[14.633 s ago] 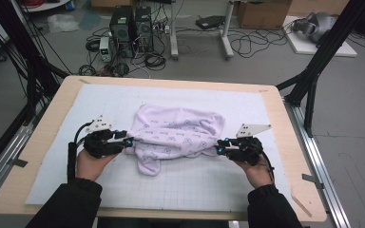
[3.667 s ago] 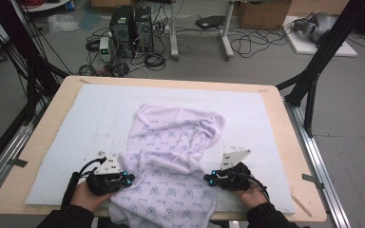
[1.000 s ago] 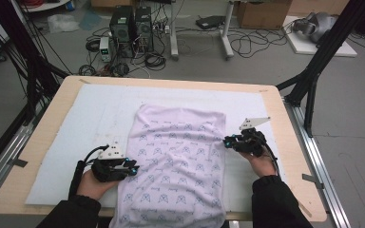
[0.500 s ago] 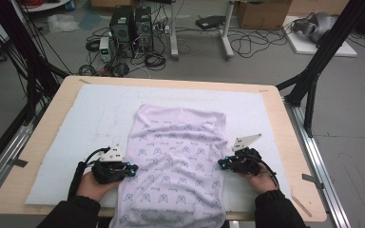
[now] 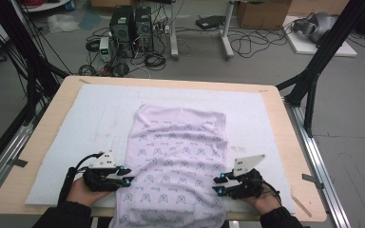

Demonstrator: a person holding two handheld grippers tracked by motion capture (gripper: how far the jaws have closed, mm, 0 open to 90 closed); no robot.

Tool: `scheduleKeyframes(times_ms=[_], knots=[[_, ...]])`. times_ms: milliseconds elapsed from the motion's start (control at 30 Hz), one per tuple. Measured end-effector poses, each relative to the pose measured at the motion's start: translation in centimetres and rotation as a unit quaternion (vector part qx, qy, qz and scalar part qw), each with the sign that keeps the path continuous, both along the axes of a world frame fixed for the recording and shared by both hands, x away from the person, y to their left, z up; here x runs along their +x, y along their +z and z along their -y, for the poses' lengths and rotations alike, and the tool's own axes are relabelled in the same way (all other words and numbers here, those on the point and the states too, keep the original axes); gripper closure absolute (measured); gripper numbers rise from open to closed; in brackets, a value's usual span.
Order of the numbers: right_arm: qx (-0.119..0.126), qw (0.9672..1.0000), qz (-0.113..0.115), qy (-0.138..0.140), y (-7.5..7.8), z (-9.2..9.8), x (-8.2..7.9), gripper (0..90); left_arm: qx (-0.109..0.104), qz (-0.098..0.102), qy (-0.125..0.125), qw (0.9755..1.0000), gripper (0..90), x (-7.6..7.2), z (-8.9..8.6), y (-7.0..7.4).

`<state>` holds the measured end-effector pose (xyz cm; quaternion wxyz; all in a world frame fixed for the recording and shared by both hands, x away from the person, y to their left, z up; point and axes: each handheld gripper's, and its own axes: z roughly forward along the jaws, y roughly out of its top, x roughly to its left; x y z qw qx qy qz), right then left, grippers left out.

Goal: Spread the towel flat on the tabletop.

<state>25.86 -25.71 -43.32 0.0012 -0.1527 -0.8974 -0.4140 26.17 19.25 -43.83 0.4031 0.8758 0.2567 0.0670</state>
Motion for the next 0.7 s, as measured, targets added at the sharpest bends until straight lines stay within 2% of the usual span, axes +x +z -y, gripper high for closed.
scheduleKeyframes(times_ms=[33,67,100,133,167,267,333,400,433,467,533,567,600,633,700], knots=[[-0.013,0.9999,0.002,0.005,-0.2,-0.3,-0.1,71.6,0.007,-0.001,0.0,1.0,78.1,0.0,0.1,-0.3],[-0.032,0.9995,-0.002,0.009,-0.6,-0.7,-0.1,76.1,0.001,0.003,0.005,1.0,81.2,0.0,0.0,-0.4],[-0.038,0.9992,0.001,0.013,-0.8,-1.0,-0.1,82.9,0.001,0.0,0.006,1.0,84.0,0.0,0.0,-0.3],[-0.037,0.9991,-0.005,0.018,-0.7,-0.9,0.0,87.9,0.001,0.001,0.009,1.0,85.0,0.0,-0.1,-0.3],[-0.039,0.9989,-0.017,0.022,-0.7,-0.8,0.2,88.5,-0.002,0.001,0.011,0.9999,85.2,0.0,-0.2,-0.2],[-0.038,0.9987,-0.021,0.028,-0.3,-0.1,0.0,89.6,-0.011,0.008,0.013,0.9998,85.3,-0.2,-0.5,0.1],[-0.014,0.9997,-0.011,0.017,0.3,0.8,-0.3,89.2,-0.019,0.007,0.013,0.9997,83.3,-0.2,-0.6,0.3],[0.012,0.9999,-0.006,0.001,0.6,1.8,-0.5,82.6,-0.017,0.004,0.015,0.9997,73.9,-0.1,-0.8,0.3],[0.015,0.9999,-0.006,-0.004,0.7,2.0,-0.5,80.2,-0.02,0.001,0.017,0.9997,73.2,-0.1,-0.8,0.2],[0.015,0.9998,-0.007,-0.008,0.6,2.2,-0.6,77.2,-0.017,0.0,0.015,0.9997,71.2,-0.1,-0.8,0.1],[0.001,0.9999,-0.014,0.003,0.2,1.8,-0.8,71.3,-0.009,-0.005,0.016,0.9998,66.8,0.0,-0.5,-0.2],[-0.018,0.9998,-0.006,0.006,-0.1,1.4,-0.9,70.8,-0.003,-0.004,0.013,0.9999,69.6,0.0,-0.4,-0.3],[-0.026,0.9996,-0.002,0.008,-0.3,1.1,-0.9,71.4,0.001,0.005,0.015,0.9999,75.9,-0.1,-0.3,-0.4],[-0.034,0.9994,-0.005,0.006,-0.5,0.7,-0.9,75.8,0.001,0.003,0.013,0.9999,82.4,0.0,-0.4,-0.3],[-0.038,0.999,-0.012,0.021,-0.7,0.1,-0.8,88.5,0.002,0.006,0.015,0.9999,85.1,0.0,-0.4,-0.2]])
